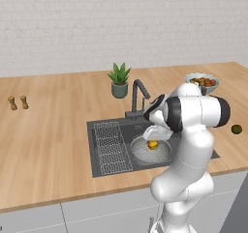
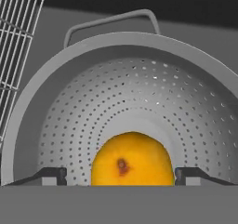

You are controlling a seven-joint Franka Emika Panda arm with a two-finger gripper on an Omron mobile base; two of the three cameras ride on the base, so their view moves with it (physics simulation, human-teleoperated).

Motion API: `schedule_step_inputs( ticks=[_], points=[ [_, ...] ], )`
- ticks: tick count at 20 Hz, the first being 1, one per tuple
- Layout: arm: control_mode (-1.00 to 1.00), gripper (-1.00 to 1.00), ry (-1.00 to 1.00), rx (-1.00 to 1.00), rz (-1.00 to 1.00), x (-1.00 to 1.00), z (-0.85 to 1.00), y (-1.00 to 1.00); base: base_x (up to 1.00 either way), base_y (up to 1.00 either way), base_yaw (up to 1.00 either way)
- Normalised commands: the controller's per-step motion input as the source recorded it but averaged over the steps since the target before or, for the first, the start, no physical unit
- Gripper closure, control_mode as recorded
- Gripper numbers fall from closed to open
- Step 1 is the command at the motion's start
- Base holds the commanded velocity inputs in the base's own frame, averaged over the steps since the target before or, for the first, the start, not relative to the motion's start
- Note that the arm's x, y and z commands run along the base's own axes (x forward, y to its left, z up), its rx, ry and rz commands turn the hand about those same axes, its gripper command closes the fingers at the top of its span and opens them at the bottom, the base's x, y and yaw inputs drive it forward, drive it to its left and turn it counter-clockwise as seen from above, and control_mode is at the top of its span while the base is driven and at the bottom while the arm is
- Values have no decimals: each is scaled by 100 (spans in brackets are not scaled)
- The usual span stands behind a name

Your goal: Put the colander in the sink, put the mango, tangerine in the colander, and turn on the sink faucet and pour water over the colander.

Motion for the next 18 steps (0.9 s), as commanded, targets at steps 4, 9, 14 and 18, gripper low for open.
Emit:
schedule_step_inputs(
  ticks=[4, 9, 14, 18],
  points=[
    [-100, -100, 0, 0, 0, -10, 2, 0, 0, 0, 0],
    [-100, -100, 0, 0, 0, -13, 20, -2, 0, 0, 0],
    [-100, -100, 1, 0, 0, -22, 53, -29, 0, 0, 0],
    [-100, -100, 1, 0, -5, -29, 65, -38, 0, 0, 0]
  ],
)
